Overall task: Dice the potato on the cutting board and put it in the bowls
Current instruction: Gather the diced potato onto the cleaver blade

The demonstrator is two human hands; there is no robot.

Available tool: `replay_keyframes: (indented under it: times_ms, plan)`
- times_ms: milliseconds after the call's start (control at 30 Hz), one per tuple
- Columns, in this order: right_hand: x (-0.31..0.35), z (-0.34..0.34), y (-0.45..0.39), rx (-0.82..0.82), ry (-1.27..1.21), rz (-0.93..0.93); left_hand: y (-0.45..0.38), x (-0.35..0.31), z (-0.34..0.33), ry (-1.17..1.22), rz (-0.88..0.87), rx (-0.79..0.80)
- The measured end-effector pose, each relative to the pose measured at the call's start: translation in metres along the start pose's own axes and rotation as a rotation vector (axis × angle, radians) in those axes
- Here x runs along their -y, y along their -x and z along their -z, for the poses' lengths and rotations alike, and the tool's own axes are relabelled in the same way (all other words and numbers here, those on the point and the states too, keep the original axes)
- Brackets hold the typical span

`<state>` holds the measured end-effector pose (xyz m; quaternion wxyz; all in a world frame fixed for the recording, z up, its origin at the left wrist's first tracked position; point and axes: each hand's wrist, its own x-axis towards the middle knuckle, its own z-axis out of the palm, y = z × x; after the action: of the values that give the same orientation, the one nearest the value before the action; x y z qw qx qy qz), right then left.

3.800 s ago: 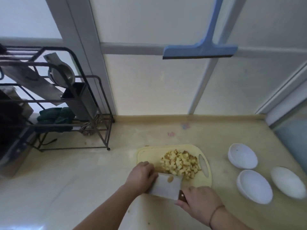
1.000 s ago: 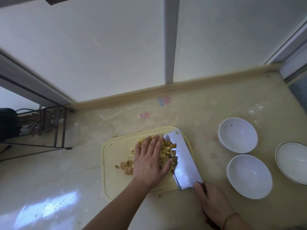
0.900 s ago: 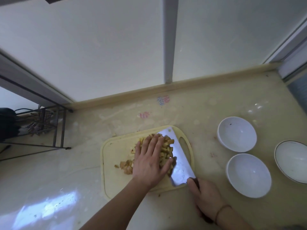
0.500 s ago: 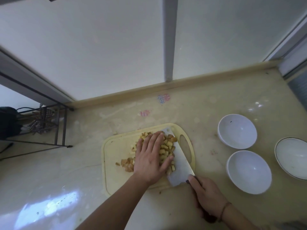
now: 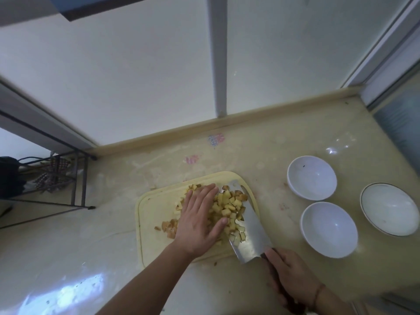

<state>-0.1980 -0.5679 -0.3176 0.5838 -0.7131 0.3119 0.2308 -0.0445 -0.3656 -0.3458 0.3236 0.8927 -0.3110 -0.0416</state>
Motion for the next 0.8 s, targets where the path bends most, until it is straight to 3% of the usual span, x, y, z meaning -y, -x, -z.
replay_keyframes:
  times_ms: [333, 800]
  plan:
    - [-0.01, 0.003, 0.014, -0.073, -0.053, 0.026, 0.0, 0.005, 0.008, -0.001, -0.068, 0.067]
    - [-0.005, -0.003, 0.026, -0.048, -0.068, 0.092, -0.028, -0.033, -0.004, -0.324, -0.377, 0.396]
